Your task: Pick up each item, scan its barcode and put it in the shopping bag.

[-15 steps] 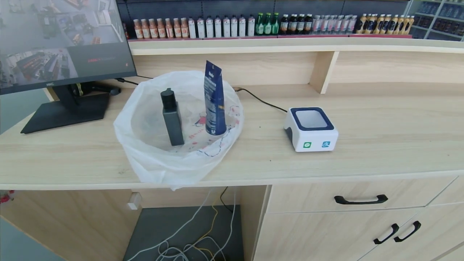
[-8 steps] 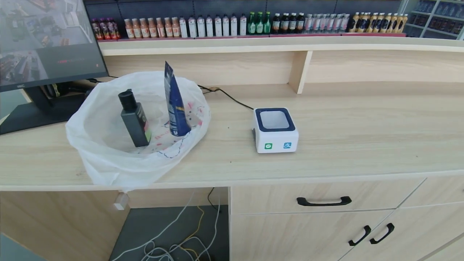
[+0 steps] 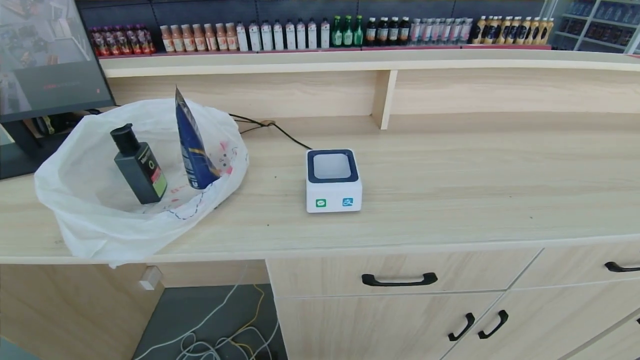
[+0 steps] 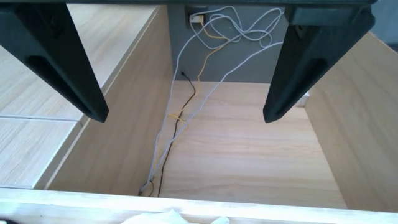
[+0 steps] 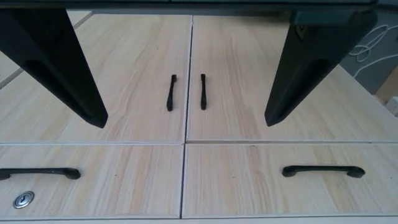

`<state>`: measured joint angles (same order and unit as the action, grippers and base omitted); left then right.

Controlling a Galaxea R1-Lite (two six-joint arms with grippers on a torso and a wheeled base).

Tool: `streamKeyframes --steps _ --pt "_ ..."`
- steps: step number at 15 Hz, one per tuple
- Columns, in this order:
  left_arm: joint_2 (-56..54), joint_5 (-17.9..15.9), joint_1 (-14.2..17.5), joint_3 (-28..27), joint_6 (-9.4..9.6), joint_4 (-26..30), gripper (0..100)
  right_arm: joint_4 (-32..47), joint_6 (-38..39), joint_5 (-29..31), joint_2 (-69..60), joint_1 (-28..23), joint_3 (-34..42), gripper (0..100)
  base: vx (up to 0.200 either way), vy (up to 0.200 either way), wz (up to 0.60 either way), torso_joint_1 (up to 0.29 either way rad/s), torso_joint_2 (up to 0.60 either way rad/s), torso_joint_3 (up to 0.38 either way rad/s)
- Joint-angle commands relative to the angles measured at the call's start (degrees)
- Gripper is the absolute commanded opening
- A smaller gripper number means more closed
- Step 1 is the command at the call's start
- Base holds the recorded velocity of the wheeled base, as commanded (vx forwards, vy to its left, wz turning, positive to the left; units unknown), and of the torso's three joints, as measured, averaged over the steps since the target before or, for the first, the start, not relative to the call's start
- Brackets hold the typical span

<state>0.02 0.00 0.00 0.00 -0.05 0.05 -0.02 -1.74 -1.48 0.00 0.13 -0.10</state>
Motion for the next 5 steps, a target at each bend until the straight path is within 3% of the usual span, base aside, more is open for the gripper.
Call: streamKeyframes --steps 1,5 --pt "-0.02 0.0 0.0 0.0 -0.04 -0.05 100 0.02 -0.01 -0.02 0.09 0.04 0.01 100 0.0 0.0 0.0 0.0 0.0 0.0" --pt "-0.02 0.0 -0.09 0.0 0.22 -0.05 100 -0.06 0.07 -0.02 0.09 0.04 0.01 100 0.0 0.0 0.0 0.0 0.0 0.0"
